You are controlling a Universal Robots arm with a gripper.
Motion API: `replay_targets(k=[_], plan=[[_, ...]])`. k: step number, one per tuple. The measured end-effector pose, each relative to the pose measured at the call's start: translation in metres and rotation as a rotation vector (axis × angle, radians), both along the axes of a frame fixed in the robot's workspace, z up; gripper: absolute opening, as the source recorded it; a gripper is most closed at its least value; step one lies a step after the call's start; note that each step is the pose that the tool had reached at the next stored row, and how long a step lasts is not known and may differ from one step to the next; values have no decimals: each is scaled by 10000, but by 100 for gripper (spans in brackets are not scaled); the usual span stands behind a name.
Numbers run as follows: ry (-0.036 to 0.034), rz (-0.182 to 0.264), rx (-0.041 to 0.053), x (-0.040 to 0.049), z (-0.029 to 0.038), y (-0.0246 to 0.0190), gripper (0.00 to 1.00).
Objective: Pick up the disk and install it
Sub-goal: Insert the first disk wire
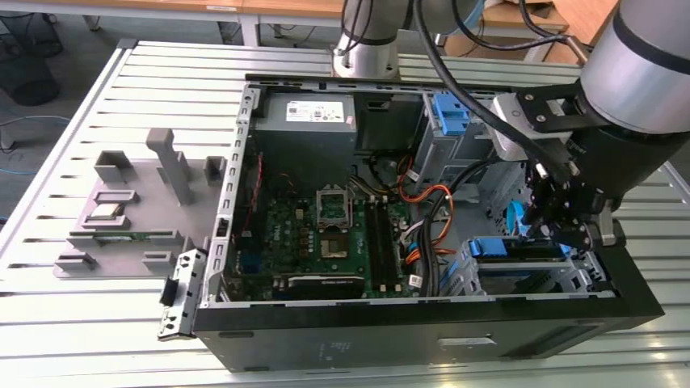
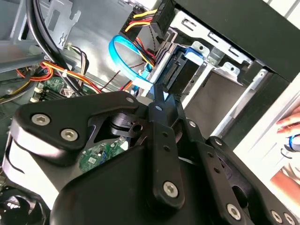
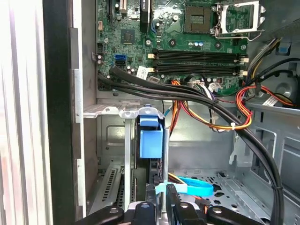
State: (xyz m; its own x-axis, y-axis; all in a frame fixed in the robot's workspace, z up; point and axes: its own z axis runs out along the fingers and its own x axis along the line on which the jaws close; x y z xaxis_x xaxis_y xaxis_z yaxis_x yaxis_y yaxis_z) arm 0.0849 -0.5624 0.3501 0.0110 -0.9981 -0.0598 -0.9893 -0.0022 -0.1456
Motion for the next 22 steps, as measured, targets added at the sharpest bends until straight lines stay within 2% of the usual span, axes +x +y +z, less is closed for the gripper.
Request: replay_targets(k=[6,7,9,10,12,15,16,22], plan=[[1,-12,2,0,9,0,24],[38,-13,0,1,9,0,24],[201,-12,13,4,5,0,24],[308,-12,36,6,3,-1,24],[598,-12,78,14,-3,0,24],[1118,-13,103,32,-8,0,24],[1159,-13,104,33,-8,1,24],[1174,-21,102,57,-8,-1,24]])
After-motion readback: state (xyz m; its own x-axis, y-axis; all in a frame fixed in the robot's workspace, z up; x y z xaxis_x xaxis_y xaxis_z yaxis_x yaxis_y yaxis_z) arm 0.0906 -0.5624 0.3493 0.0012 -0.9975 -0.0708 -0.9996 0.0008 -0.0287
